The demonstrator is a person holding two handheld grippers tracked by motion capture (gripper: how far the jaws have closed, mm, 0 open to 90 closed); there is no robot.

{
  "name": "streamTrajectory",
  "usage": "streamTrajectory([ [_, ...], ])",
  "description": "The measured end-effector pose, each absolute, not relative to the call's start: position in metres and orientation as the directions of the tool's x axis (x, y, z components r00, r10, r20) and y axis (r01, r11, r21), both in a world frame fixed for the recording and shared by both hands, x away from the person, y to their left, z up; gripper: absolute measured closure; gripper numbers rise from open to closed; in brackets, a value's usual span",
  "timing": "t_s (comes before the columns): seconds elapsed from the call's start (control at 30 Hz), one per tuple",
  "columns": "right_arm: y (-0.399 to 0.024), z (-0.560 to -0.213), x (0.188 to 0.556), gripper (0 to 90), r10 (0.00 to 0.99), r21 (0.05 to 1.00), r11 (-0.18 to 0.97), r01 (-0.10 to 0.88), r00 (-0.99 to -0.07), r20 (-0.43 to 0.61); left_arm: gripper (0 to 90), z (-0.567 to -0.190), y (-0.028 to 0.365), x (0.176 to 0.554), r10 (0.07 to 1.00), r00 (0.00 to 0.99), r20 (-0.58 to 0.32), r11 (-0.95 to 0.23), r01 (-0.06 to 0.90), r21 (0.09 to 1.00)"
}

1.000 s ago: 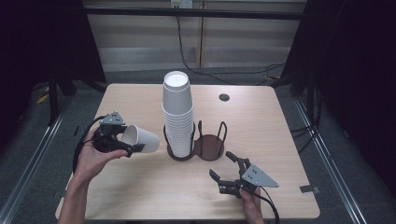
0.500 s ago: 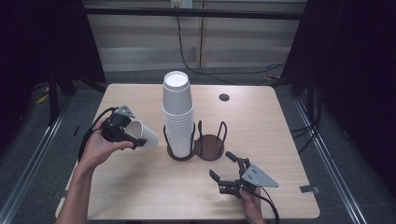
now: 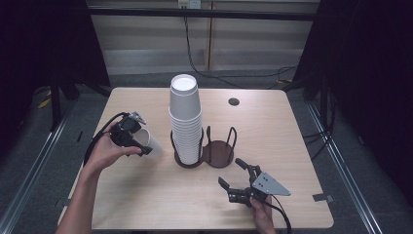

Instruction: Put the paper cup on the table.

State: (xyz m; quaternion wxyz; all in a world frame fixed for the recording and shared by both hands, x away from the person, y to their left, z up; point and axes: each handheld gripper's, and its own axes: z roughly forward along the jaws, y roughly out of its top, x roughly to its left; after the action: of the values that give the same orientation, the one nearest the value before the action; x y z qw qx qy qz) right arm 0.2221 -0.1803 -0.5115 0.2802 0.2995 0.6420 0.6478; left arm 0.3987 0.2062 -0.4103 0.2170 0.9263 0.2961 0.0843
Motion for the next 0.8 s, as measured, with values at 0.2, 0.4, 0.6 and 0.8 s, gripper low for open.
streamTrajectory([
  [0.2,-0.180,-0.512,0.222,13.2,0.748,1.000,-0.019,0.021,-0.664,0.028,6.4,-0.414,0.199,0.402,0.577,0.815,0.053,-0.764,0.515,0.388],
  [0.4,-0.180,-0.512,0.222,13.2,0.748,1.000,-0.019,0.021,-0.664,0.028,5.4,-0.417,0.194,0.404,0.578,0.814,0.053,-0.760,0.514,0.397],
  [0.6,-0.180,-0.512,0.222,13.2,0.747,1.000,-0.019,0.022,-0.664,0.028,4.1,-0.428,0.184,0.407,0.571,0.820,0.041,-0.767,0.515,0.383],
  [0.8,-0.180,-0.512,0.222,13.2,0.748,1.000,-0.018,0.021,-0.663,0.028,6.7,-0.434,0.182,0.408,0.580,0.814,0.033,-0.763,0.529,0.372],
])
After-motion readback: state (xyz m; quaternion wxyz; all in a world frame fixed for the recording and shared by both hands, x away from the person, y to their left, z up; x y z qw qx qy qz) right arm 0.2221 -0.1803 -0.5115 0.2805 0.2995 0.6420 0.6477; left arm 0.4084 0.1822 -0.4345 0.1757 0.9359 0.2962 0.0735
